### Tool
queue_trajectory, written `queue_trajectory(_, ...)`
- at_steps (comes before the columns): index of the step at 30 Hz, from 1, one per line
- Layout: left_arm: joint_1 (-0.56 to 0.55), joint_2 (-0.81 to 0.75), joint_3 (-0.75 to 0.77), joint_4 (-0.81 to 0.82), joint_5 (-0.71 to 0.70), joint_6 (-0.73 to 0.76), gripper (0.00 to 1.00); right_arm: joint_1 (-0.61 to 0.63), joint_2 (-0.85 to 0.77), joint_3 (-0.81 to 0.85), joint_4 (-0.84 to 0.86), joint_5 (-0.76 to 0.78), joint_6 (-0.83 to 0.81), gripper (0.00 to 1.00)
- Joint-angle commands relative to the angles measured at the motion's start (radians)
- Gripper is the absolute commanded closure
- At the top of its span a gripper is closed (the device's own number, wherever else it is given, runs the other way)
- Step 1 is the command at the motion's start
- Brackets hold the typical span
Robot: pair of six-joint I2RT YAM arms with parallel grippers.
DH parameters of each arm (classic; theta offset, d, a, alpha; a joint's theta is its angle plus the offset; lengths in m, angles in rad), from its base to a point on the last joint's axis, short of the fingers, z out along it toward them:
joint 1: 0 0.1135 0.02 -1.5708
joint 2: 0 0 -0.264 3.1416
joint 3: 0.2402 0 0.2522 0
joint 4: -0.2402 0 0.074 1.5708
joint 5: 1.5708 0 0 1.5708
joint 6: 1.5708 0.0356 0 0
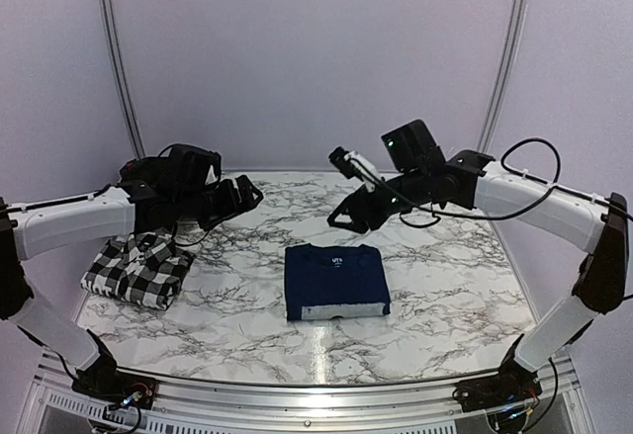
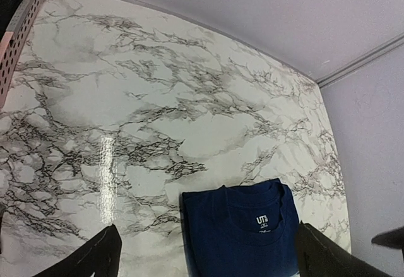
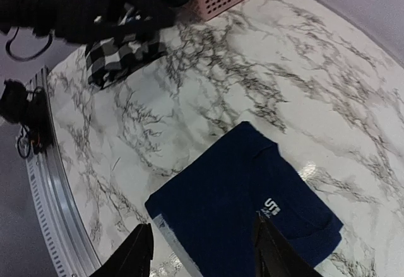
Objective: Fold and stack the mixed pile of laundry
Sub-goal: Pick up the square-folded T-shirt from the center of the board.
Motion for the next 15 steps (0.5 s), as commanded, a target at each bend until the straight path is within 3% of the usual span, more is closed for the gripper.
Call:
queue_trajectory(1,0.016,-0.042,-0.061,-0.059,-0.011,-0.030,0.01,0.156,0.033,-0.066,-0.009,0.114,-0.018,0.52)
queue_trajectory(7,0.048,-0.132,-0.135,-0.087,0.041,-0.023,0.01,0.366,0.137,-0.072,-0.031,0.233,-0.018,0.53)
queue_trajectory(15,0.051,-0.181,-0.229,-0.061,0.083,-0.020,0.01,0.458,0.326,-0.039,-0.018,0.270,0.015,0.56)
